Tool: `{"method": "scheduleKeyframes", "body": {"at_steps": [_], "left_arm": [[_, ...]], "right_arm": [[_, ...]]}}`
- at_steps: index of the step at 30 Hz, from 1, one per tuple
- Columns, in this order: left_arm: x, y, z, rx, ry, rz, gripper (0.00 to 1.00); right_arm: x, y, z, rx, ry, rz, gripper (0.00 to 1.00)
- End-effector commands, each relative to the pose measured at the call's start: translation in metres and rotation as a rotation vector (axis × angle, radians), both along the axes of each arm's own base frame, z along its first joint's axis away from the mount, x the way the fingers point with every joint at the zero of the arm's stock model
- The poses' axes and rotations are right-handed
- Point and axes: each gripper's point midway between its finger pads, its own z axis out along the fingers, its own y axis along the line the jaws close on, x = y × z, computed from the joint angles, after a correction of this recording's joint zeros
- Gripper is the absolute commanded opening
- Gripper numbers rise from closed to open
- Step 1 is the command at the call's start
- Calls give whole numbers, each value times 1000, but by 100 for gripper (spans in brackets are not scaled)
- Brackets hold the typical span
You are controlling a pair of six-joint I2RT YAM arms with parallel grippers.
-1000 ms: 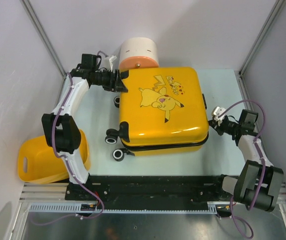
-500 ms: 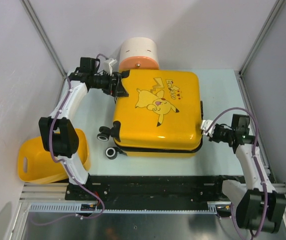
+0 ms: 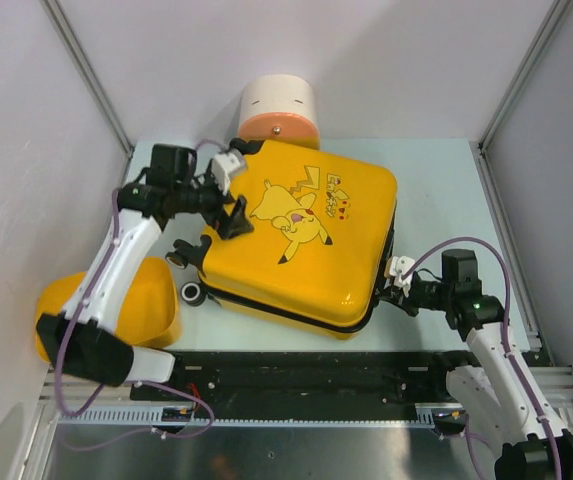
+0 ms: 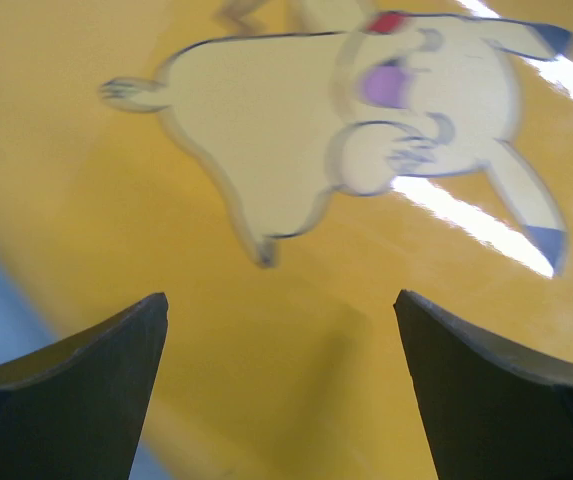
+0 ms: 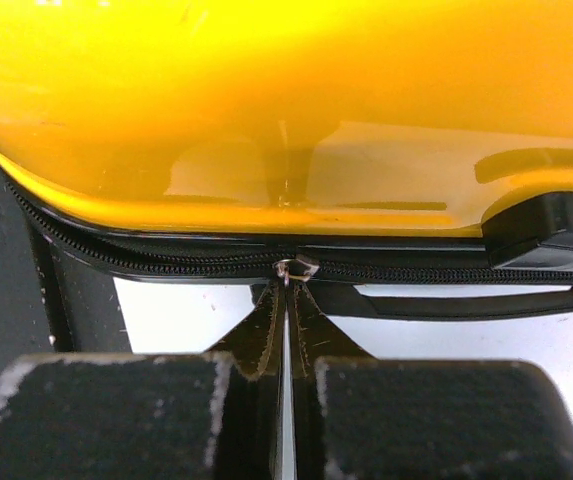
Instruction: Open, take out, and arrange the luggage
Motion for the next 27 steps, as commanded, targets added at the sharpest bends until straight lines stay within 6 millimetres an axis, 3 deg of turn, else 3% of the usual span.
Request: {"method": "scheduleKeyframes", "body": {"at_steps": [1, 5, 9, 15, 17, 20, 21, 23, 24, 27], "left_arm": [[-44, -5, -2, 157, -179, -185, 100], [-50, 23, -19, 338, -204, -224, 100], [-76, 57, -46, 545, -202, -369, 100], [-75, 102, -61, 674, -228, -384, 100], [-73, 107, -60, 677, -229, -376, 100], [-69, 89, -34, 568, -268, -339, 100], [-71, 71, -12, 467, -295, -325, 100], [-80, 54, 3, 419, -319, -353, 100], [-91, 34, 5, 408, -334, -419, 100], [-110, 11, 1, 399, -325, -488, 100]], "right_arm": [[3, 6, 6, 60, 16, -35, 0], [10, 3, 6, 50, -1, -71, 0], [11, 1, 7, 44, -15, -77, 0], [11, 1, 7, 41, -18, -79, 0], [12, 0, 8, 40, -21, -80, 0], [13, 1, 8, 40, -23, -81, 0], [14, 1, 8, 44, -21, -81, 0], [14, 2, 8, 50, -18, -74, 0], [15, 4, 10, 56, -24, -66, 0], [20, 4, 12, 61, -37, -69, 0]]}}
